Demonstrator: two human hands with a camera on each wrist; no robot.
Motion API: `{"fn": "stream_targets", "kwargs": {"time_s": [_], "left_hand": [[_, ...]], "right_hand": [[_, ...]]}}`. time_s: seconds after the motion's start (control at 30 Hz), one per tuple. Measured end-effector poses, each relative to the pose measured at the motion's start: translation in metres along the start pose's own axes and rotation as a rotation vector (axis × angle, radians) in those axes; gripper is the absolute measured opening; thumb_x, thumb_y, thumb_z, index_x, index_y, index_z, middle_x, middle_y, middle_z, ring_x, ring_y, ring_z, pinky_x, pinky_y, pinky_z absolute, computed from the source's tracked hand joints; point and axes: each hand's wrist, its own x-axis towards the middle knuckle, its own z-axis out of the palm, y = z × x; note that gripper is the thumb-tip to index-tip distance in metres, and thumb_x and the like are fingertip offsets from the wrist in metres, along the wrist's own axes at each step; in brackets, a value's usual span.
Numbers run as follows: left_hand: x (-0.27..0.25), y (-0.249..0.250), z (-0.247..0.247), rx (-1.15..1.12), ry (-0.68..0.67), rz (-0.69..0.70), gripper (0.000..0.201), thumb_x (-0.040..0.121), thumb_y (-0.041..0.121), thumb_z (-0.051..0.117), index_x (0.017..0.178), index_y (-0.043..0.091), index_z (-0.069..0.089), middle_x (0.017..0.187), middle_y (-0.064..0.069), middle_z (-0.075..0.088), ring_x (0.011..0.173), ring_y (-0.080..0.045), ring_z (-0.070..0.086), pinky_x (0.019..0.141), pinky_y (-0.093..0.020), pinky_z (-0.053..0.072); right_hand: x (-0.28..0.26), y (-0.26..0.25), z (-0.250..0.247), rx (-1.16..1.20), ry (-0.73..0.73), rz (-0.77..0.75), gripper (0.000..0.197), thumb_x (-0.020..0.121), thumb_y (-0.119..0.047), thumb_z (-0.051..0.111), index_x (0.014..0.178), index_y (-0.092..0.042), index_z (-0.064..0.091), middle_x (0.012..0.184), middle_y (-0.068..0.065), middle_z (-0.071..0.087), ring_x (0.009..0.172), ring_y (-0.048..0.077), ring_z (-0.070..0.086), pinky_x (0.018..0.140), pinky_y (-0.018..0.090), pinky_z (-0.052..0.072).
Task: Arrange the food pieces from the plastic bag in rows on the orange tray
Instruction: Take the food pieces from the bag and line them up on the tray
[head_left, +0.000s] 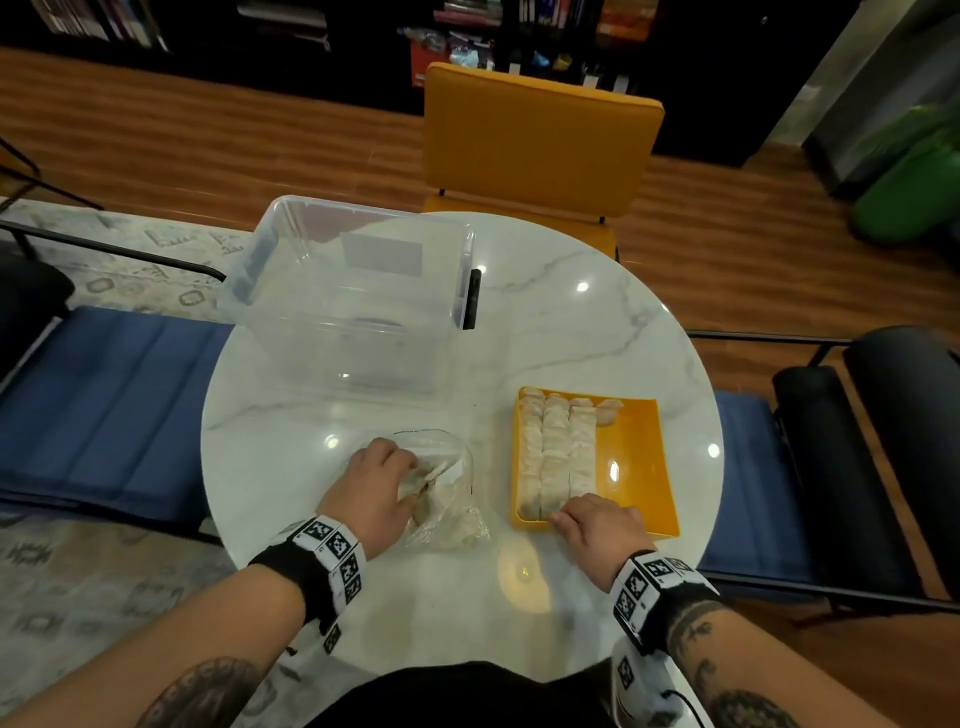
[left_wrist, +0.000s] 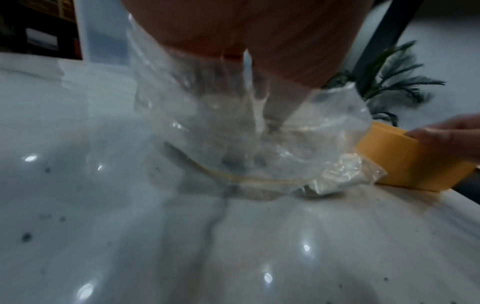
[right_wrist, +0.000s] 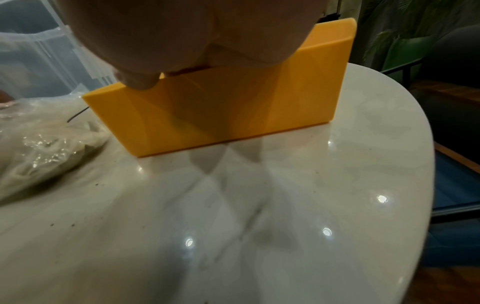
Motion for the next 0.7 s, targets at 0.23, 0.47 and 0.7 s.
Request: {"fn": "stream_targets", "kwargs": {"time_s": [0.23, 0.47, 0.7], "left_hand": [[-0.011, 0.0, 0.019, 0.362, -0.094, -0.069, 0.063, 0.09, 0.053, 0.043, 0.144, 0.021, 0.041, 0.145, -0.012, 0.041, 0.128, -0.035, 0.04, 0.097, -0.046, 0.046], [-0.007, -0.007, 0.022, 0.149, -0.132, -0.063, 0.043, 0.099, 0.031, 0.048, 0.141, 0.027, 0.041, 0.137, -0.005, 0.042, 0.12, -0.025, 0.044, 0.093, -0.034, 0.048], [0.003, 0.006, -0.01, 0.03, -0.133, -0.09, 0.026, 0.102, 0.042, 0.034, 0.113, 0.026, 0.051, 0.108, 0.002, 0.065, 0.085, -0.019, 0.06, 0.073, -0.03, 0.044]], "right_hand": [[0.002, 0.0, 0.001, -0.021, -0.002, 0.006, 0.043, 0.102, -0.055, 0.024, 0.111, -0.033, 0.06, 0.108, -0.009, 0.06, 0.108, 0.017, 0.055, 0.092, 0.037, 0.031], [0.0, 0.001, 0.001, -0.023, -0.016, 0.004, 0.043, 0.102, -0.054, 0.024, 0.115, -0.033, 0.059, 0.112, -0.009, 0.059, 0.111, 0.017, 0.054, 0.091, 0.037, 0.03], [0.001, 0.001, 0.001, -0.015, -0.018, 0.003, 0.042, 0.103, -0.054, 0.025, 0.114, -0.033, 0.059, 0.112, -0.008, 0.059, 0.111, 0.019, 0.054, 0.093, 0.038, 0.03]]}}
